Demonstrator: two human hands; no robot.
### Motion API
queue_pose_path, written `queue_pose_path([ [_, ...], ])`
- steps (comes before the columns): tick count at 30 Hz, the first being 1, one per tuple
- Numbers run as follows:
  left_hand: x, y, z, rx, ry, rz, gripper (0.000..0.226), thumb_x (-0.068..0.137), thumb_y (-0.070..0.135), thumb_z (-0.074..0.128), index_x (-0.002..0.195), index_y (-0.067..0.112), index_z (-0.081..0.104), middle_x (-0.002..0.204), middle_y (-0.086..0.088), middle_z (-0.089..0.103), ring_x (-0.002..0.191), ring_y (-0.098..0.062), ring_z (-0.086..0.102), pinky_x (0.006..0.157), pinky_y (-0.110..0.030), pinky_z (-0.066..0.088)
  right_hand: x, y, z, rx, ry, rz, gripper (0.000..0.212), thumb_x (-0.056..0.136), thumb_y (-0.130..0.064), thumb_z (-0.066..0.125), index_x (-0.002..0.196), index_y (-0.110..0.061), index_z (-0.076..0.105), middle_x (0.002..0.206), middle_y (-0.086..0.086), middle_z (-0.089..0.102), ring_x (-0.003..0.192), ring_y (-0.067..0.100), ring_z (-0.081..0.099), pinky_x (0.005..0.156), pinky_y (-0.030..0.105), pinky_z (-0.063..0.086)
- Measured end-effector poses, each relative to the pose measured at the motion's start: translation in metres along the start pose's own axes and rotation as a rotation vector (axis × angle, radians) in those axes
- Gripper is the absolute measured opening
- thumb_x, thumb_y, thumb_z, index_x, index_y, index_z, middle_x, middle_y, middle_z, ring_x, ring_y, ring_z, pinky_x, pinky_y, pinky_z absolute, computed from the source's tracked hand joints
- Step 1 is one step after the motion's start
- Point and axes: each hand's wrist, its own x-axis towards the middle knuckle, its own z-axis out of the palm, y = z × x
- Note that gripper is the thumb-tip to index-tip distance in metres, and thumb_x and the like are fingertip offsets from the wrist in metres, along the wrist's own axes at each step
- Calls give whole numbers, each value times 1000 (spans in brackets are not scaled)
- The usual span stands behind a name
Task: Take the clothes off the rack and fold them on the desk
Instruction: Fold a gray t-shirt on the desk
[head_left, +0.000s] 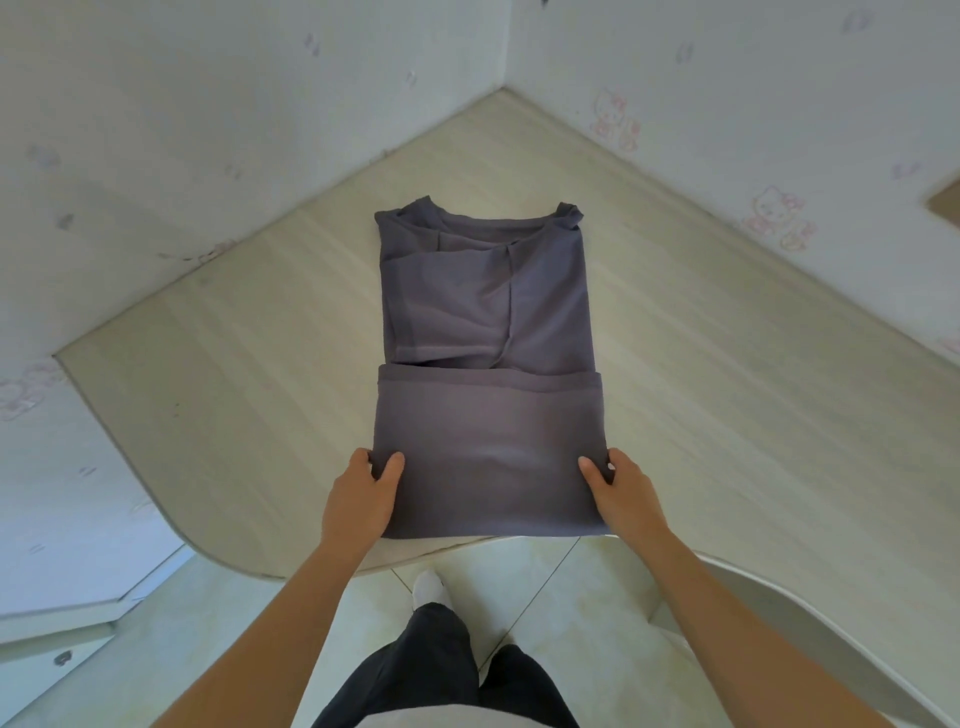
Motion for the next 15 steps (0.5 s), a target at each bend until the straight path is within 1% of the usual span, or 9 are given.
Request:
queue_pose_path([
  [2, -2, 4, -4, -44, 34, 19, 39, 98, 40, 48, 125, 14, 39, 100, -2, 58, 84, -22, 57, 76, -34, 50, -3, -3, -1, 19, 4, -3, 32, 98, -39, 47, 111, -10, 50, 97, 2, 59, 83, 25, 55, 67, 32, 39],
  [4, -4, 2, -6, -42, 118, 96, 42, 98, 34, 49, 133, 16, 35, 105, -5, 59, 84, -21, 58, 77, -34, 52, -7, -4, -1, 53, 49, -11, 32, 99, -37, 46, 122, -14, 46, 98, 1, 59, 83, 23, 55, 69, 31, 40],
  [6, -3, -8, -9, 20, 202, 247, 39, 100, 26, 45, 137, 18, 37, 121, -8, 53, 95, -21, 56, 82, -35, 52, -10, -1, -4, 73, 143, -66, 31, 100, -33, 44, 128, -18, 44, 99, 1, 60, 84, 23, 57, 71, 33, 43],
  [8, 2, -22, -12, 161, 204, 415, 43, 98, 11, 45, 140, 21, 41, 133, -8, 45, 109, -26, 53, 90, -40, 51, -11, 8, -8, 56, 191, -155, 31, 101, -23, 41, 132, -22, 41, 105, 1, 57, 87, 24, 57, 73, 33, 43],
  [9, 6, -29, -14, 255, 184, 490, 50, 94, 3, 49, 141, 22, 42, 136, -8, 44, 113, -29, 51, 93, -42, 50, -10, 11, -10, 39, 181, -191, 35, 100, -16, 38, 135, -24, 41, 108, 1, 54, 89, 24, 56, 74, 33, 42],
  [11, 13, -38, -17, 409, 144, 597, 62, 88, -2, 56, 143, 24, 41, 139, -10, 44, 116, -33, 50, 95, -45, 48, -8, 18, -15, -24, 123, -246, 52, 95, -2, 36, 139, -29, 39, 115, -1, 49, 92, 23, 54, 77, 34, 44],
  [13, 18, -41, -22, 465, 130, 655, 65, 87, -3, 57, 144, 25, 42, 140, -13, 46, 118, -35, 50, 96, -48, 46, -4, 23, -19, -173, 102, -338, 67, 89, 5, 42, 145, -33, 34, 122, -2, 43, 99, 22, 53, 79, 39, 49],
  [15, 22, -41, -27, 507, 120, 692, 68, 86, -3, 61, 144, 26, 41, 141, -15, 46, 120, -37, 50, 95, -49, 46, 1, 28, -23, -348, 115, -441, 77, 86, 6, 53, 148, -34, 28, 132, -2, 38, 109, 24, 49, 78, 40, 52],
])
